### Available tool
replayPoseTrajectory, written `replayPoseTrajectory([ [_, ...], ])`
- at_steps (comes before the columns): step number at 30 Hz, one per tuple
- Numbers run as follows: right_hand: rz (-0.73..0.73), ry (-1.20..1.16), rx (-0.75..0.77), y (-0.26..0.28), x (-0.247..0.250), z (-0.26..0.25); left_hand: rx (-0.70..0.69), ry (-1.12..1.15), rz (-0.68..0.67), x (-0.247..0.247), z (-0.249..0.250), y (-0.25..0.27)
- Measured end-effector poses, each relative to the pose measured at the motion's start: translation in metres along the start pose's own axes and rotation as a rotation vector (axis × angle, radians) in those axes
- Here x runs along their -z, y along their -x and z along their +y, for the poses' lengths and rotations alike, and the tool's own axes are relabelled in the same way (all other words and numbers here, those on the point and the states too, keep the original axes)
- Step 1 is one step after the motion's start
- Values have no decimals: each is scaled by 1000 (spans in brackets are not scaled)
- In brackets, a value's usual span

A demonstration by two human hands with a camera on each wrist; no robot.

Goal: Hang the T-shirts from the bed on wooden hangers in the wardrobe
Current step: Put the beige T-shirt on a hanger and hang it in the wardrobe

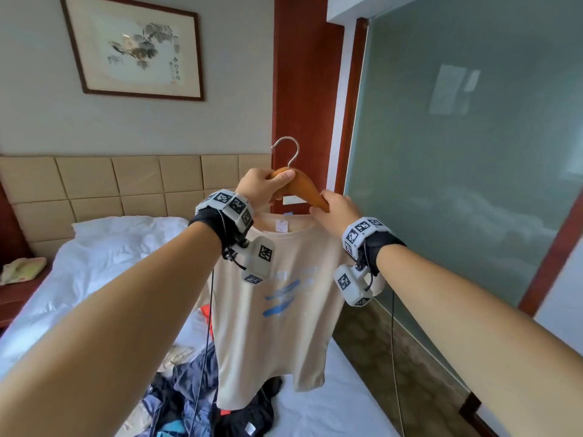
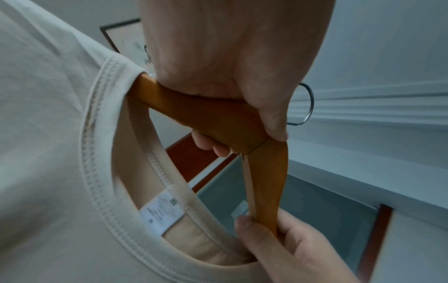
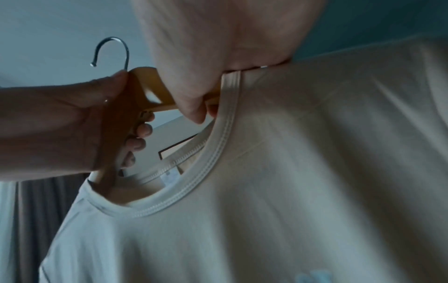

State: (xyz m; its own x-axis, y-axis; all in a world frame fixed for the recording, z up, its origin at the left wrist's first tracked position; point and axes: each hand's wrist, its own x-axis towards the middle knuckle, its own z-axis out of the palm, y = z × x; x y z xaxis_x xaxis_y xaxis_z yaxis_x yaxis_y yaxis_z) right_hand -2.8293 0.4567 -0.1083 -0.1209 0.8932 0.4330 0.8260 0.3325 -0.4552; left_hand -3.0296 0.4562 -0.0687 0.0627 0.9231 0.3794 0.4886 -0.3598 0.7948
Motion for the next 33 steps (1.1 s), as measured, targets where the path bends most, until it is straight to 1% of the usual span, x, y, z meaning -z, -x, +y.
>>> replayPoseTrajectory([
  [2,40,18,-10,18,25,25,-41,-49,-20,-32,22,5],
  [4,84,32,-25,38,50,55,-79,-194,-32,-59,45,13],
  [6,131,59,-60,62,77,86,-57,-361,-88,-85,64,22],
  [8,168,83,-117,84,104,116,-14,-436,-181,-114,77,29],
  [10,199,99,-161,107,131,144,-16,-421,-246,-148,90,36],
  [13,239,121,-208,144,172,179,-97,-342,-282,-207,122,49],
  [16,246,145,-282,180,214,215,-157,-261,-320,-264,160,60],
  [21,301,207,-415,238,288,273,-285,-219,-428,-356,220,67],
  [26,415,193,-571,293,352,328,-413,-237,-537,-446,282,76],
  [30,503,194,-660,334,399,378,-519,-302,-613,-524,327,81],
  [33,521,245,-727,359,432,417,-582,-338,-653,-586,359,82],
])
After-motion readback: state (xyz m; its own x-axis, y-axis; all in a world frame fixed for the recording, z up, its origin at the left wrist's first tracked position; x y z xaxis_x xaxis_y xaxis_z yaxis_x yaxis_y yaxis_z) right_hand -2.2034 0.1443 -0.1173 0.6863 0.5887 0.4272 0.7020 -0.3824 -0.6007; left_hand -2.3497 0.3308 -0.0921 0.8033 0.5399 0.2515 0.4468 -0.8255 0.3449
